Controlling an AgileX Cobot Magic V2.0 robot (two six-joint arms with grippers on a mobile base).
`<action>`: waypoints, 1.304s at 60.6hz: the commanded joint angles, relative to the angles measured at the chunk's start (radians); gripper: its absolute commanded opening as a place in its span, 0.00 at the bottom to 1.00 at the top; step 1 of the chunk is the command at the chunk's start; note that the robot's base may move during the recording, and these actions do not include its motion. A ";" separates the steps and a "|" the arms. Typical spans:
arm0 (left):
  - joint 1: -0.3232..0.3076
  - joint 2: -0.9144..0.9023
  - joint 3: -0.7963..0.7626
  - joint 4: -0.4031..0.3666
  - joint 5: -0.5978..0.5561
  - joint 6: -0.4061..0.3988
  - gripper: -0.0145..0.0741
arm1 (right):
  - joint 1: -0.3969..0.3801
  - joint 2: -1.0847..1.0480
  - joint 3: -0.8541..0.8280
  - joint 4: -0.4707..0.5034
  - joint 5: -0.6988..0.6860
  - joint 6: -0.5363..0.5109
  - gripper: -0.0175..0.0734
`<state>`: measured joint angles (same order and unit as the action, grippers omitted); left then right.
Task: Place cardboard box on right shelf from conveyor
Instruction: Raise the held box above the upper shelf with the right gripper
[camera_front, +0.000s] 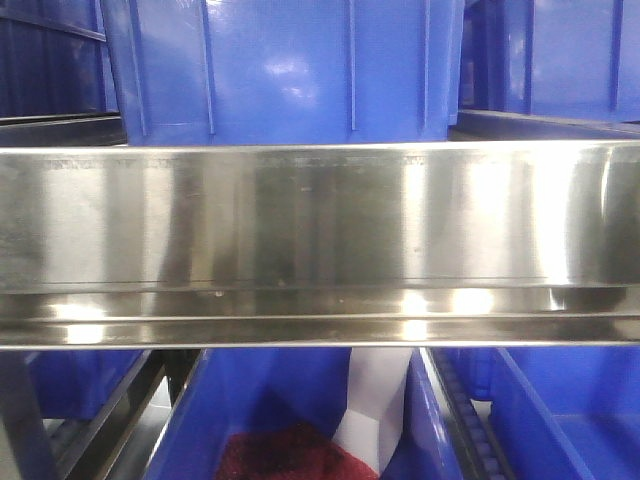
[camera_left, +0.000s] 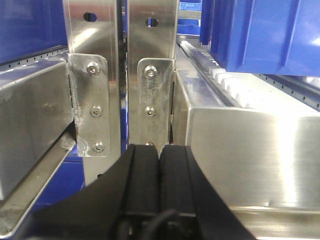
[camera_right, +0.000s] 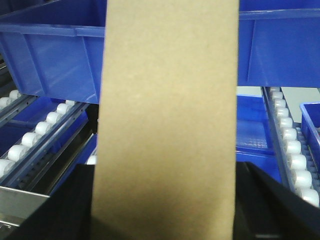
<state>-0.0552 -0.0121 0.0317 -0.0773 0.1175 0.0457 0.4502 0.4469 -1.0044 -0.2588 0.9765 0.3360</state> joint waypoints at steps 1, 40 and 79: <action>-0.006 -0.015 0.008 -0.006 -0.084 0.000 0.03 | -0.003 0.010 -0.027 -0.028 -0.092 -0.011 0.38; -0.006 -0.015 0.008 -0.006 -0.084 0.000 0.03 | -0.003 0.016 -0.027 -0.024 -0.129 -0.012 0.38; -0.006 -0.015 0.008 -0.006 -0.084 0.000 0.03 | 0.322 0.550 -0.300 -0.082 -0.292 -0.726 0.38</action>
<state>-0.0552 -0.0121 0.0317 -0.0773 0.1175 0.0457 0.7010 0.9374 -1.2480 -0.2773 0.7781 -0.2589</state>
